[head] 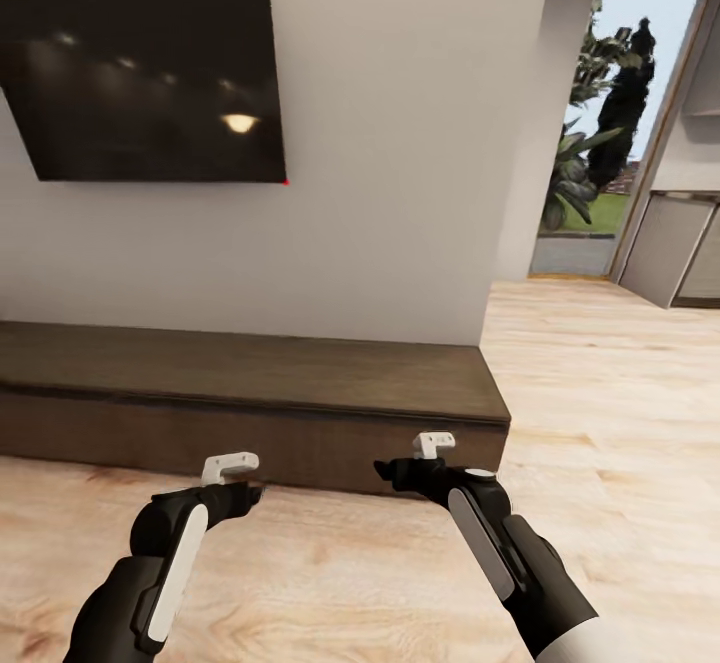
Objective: Place each of the two pumpkins and all three candles from the living room inside a cabinet in the living room (use any cabinet), then make sure every cabinet is closed, and position the cauldron so it is next to a table in the living room.
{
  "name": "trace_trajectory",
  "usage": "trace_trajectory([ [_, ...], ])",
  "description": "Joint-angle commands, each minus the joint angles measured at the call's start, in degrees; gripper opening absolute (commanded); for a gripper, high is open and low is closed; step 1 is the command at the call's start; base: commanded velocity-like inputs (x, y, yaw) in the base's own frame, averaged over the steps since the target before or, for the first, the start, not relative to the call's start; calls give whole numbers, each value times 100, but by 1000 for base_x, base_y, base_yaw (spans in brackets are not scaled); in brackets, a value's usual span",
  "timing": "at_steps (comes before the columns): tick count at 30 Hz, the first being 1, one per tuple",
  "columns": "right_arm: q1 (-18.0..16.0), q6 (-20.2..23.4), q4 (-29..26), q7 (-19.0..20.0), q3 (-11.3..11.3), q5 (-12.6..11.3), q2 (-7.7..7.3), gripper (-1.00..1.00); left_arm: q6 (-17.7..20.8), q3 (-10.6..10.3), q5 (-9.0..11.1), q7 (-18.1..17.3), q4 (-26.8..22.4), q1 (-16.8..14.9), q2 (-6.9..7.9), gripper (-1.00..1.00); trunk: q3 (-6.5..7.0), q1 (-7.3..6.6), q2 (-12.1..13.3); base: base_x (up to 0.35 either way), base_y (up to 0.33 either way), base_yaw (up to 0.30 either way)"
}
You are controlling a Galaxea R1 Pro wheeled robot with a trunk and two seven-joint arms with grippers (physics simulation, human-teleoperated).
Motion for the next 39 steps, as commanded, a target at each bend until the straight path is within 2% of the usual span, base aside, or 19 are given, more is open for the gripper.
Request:
trace_trajectory([
  [1,-3,25,-8,-13,0,-20,-1,100,21,6,61,48,-4,-4,-4,100,-6,-5,-3,-318,0,291],
  [12,-3,17,-7,-13,0,-8,-1,100,21,6,61,50,-16,-4,-4,100,-6,-5,-3,-265,21,291],
  [26,-3,16,-1,-13,8,-7,7,100,21,5,60,48,-59,-4,-4,100,-6,-5,-3,-16,22,291],
  [39,-3,16,-15,-20,16,-4,7,100,21,0,61,47,-57,-4,-4,100,-6,-5,-3,0,201,291],
])
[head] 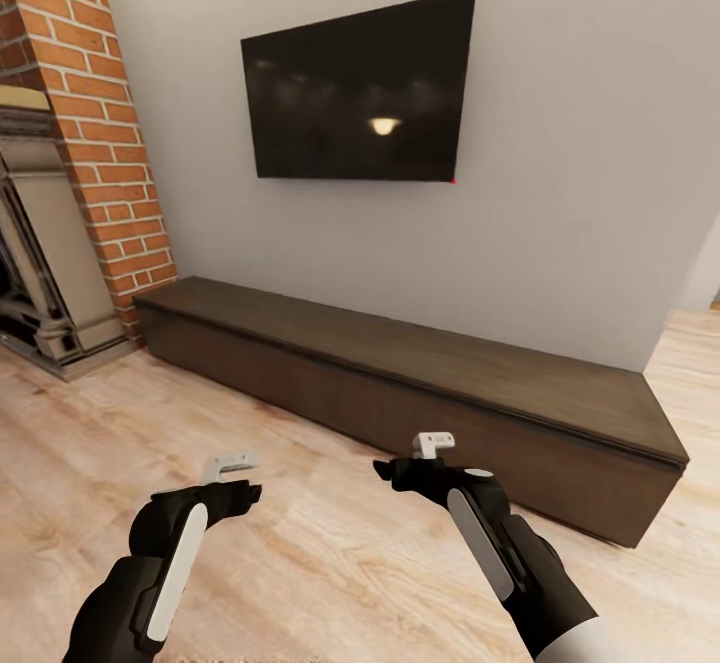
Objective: Place each of the two pumpkins and all three candles from the living room inside a cabinet in the living room (use any cabinet), then make sure every cabinet is closed, and position the cauldron so it is next to a table in the living room.
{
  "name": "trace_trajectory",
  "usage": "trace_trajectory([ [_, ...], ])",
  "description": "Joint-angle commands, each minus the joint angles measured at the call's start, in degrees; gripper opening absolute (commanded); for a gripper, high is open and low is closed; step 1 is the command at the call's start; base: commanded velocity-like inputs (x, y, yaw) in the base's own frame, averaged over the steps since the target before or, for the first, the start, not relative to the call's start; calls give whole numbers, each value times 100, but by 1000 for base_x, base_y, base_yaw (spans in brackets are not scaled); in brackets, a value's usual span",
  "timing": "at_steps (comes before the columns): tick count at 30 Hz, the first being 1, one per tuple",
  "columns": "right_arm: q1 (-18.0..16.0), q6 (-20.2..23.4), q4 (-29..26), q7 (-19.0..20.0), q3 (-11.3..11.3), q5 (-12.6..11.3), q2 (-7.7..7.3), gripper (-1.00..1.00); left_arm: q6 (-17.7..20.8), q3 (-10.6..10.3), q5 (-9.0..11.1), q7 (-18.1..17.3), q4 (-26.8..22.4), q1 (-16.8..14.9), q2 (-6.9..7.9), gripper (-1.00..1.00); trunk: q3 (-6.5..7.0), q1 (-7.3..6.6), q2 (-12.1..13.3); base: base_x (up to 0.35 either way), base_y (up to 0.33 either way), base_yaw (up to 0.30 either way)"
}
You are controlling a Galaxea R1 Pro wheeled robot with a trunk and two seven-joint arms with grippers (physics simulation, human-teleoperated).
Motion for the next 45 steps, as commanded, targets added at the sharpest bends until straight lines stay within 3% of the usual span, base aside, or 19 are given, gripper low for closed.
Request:
trace_trajectory([
  [1,-3,26,-5,-14,0,-18,0,100,20,5,60,48,-4,-4,-4,100,-6,-1,-3,0,57,291],
  [22,-3,26,-13,-8,1,-30,-7,100,12,27,60,48,-4,-4,23,100,-6,-1,-3,18,76,291],
  [45,-3,11,-12,-6,0,-41,-8,100,12,161,69,48,5,-4,43,100,23,-1,-3,186,165,235],
])
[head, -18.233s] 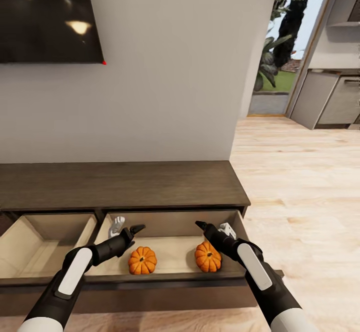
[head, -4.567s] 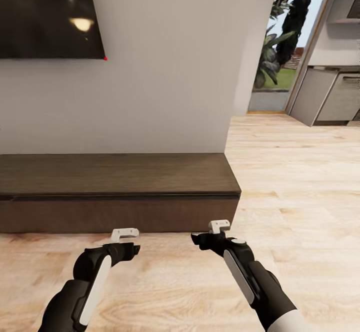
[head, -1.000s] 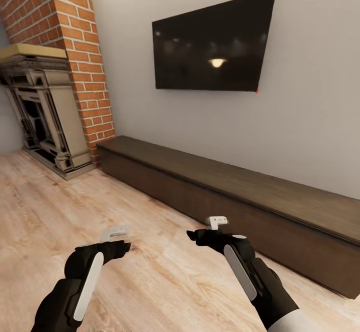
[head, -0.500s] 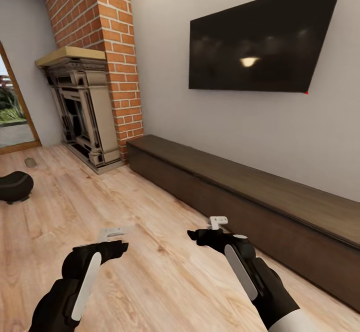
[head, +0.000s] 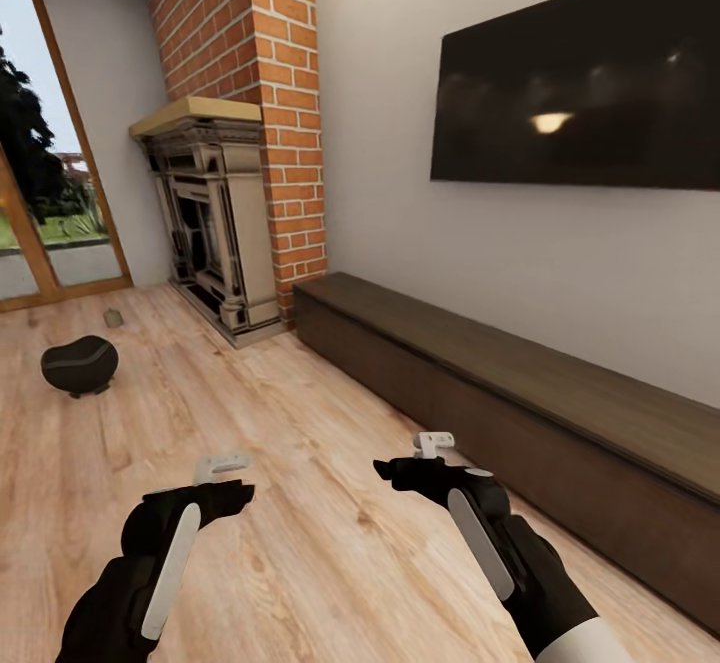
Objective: Place each of the two pumpkins and all three candles from the living room inside a cabinet in the living room (use any cabinet), then make sure every cabinet is closed, and position the cauldron so it is next to a table in the living room.
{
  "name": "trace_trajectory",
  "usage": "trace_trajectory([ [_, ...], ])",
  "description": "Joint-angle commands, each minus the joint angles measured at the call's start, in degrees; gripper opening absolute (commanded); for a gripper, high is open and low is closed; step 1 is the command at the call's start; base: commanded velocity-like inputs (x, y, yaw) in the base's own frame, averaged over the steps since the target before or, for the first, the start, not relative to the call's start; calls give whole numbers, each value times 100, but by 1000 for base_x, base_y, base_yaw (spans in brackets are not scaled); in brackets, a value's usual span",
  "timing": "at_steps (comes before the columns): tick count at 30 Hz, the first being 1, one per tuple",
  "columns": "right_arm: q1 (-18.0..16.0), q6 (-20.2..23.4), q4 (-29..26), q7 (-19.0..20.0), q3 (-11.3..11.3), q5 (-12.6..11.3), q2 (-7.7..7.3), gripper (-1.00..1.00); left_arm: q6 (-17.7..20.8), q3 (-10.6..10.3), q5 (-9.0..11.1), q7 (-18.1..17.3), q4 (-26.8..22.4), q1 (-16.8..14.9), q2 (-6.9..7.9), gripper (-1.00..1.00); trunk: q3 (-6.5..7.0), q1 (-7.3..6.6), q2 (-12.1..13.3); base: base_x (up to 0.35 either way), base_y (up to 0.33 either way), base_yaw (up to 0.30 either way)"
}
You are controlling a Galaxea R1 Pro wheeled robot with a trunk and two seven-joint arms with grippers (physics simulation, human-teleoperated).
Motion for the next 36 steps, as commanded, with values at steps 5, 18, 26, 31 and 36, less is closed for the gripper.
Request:
trace_trajectory([
  [5,-3,24,-9,-13,0,-18,0,100,19,7,60,47,-3,-4,-7,100,11,1,-2,206,179,276],
  [18,-3,21,-14,-13,9,-18,0,100,15,10,57,47,1,-4,11,100,56,1,-2,230,181,276],
  [26,-3,12,-15,-13,9,-18,0,100,11,297,60,25,12,-4,26,100,80,1,-2,304,112,277],
  [31,-3,-2,-15,-13,9,-13,0,100,11,332,60,21,20,-7,28,100,86,1,-2,336,8,145],
  [36,-3,0,-15,-13,17,15,0,100,11,340,60,21,33,-12,28,100,95,1,-2,338,1,153],
])
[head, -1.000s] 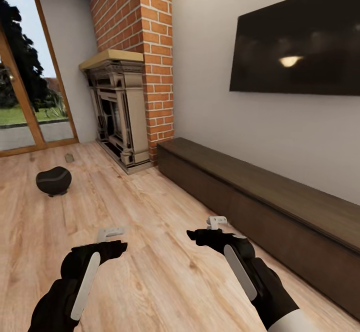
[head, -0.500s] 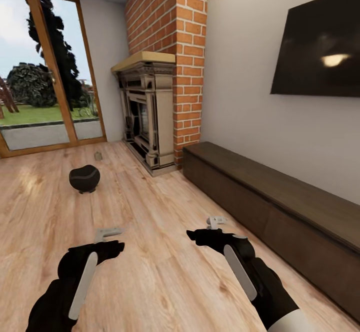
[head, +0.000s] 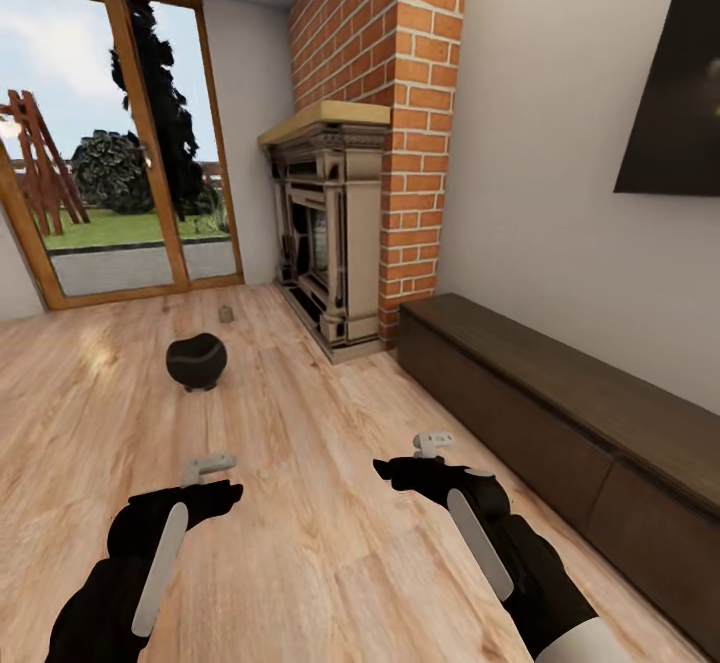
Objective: Place each of the two pumpkins and all three candles from the living room inside a cabinet in the living room (use any cabinet), then make sure every cabinet is closed, and position the cauldron so it is next to a table in the living room.
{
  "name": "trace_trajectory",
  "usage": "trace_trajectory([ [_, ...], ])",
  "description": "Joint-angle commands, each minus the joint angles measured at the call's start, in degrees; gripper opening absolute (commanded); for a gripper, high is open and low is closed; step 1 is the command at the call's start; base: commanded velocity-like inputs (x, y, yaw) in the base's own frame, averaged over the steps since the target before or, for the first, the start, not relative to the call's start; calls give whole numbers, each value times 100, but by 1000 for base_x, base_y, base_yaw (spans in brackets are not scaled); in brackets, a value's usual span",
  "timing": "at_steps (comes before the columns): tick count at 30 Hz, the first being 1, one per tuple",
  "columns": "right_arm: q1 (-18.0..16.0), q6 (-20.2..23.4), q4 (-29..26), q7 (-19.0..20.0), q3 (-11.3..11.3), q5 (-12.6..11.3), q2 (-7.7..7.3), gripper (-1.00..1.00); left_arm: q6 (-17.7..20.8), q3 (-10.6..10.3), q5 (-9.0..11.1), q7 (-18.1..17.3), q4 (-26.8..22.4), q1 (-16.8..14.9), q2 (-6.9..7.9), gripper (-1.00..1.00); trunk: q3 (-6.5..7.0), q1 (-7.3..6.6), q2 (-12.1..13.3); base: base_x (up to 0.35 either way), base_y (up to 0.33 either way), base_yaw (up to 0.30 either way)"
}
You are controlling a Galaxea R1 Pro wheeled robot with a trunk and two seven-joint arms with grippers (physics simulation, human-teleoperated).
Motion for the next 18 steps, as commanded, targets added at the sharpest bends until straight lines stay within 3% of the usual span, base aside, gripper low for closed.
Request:
trace_trajectory([
  [1,-2,27,-7,-12,0,-16,-4,100,21,7,61,48,-5,-5,-4,100,-3,2,-2,338,0,247],
  [6,-2,12,-7,-12,-3,-10,-9,100,21,7,61,48,2,-5,-4,100,4,2,-2,338,0,210],
  [12,-2,40,-6,-2,4,-21,-1,100,21,7,61,48,3,-5,-4,100,4,2,-2,337,44,28],
  [18,-2,19,-11,-9,-27,-46,-17,100,21,7,61,44,3,-5,1,100,4,2,-2,297,188,2],
])
